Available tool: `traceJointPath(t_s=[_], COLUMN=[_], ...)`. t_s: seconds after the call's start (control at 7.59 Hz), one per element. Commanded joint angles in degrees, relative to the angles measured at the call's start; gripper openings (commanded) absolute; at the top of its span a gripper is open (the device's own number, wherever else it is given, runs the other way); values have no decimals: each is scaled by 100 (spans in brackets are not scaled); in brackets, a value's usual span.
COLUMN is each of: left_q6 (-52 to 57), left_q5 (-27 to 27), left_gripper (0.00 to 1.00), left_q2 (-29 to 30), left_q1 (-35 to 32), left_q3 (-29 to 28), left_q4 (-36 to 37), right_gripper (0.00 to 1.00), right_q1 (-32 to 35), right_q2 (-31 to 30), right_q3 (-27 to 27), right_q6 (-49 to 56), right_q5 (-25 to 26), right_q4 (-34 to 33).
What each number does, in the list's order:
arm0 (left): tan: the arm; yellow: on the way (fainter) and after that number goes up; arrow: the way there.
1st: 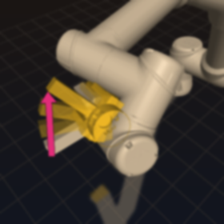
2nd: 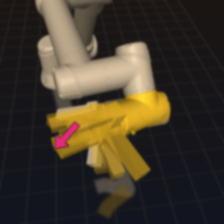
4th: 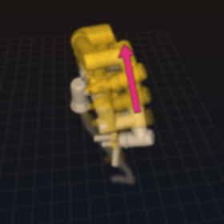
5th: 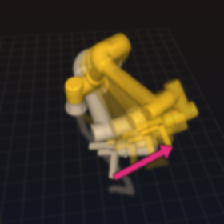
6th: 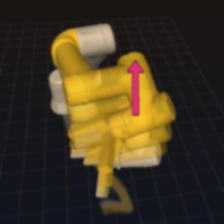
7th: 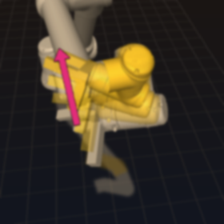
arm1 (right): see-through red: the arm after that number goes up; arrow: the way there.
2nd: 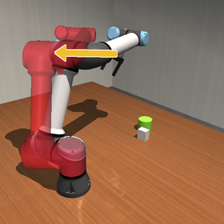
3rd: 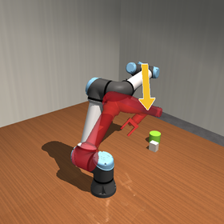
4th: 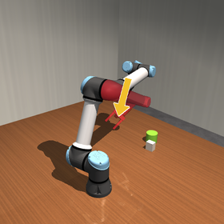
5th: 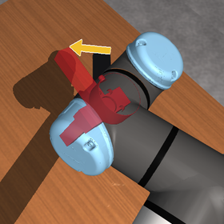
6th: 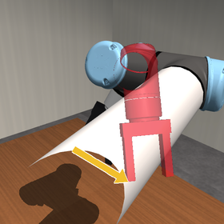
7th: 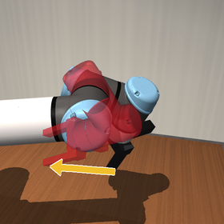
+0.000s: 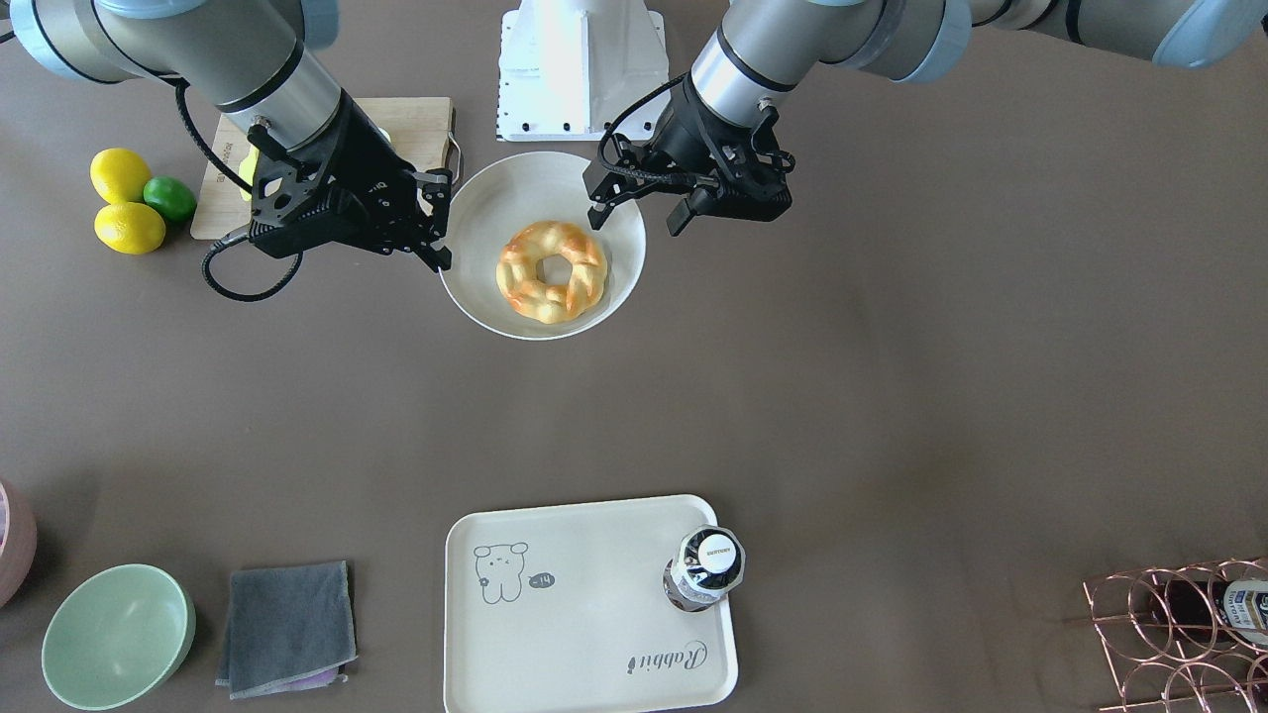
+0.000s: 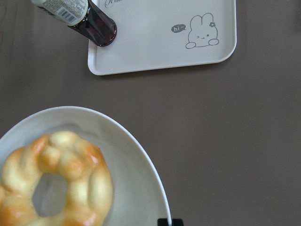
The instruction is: Place donut on tray
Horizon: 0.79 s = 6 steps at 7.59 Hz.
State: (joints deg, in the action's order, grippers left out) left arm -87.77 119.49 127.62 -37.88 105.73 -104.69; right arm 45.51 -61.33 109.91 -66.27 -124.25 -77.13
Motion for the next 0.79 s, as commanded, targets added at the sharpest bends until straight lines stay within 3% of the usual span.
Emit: traceJointPath(t_s=[0.0, 0.66], left_q6=[-12, 5], left_q5=[5, 5], left_gripper=[98, 98], left_q2=[-1, -9], left_q1=[-1, -167], left_q3=[0, -9], left_q4=[-17, -8], right_gripper=[0, 0], right_q1=[-33, -130], right_q2=[-46, -20], right_q3=[-57, -302], right_q6=[9, 245], right_q5=[243, 612], right_q4=[-39, -267])
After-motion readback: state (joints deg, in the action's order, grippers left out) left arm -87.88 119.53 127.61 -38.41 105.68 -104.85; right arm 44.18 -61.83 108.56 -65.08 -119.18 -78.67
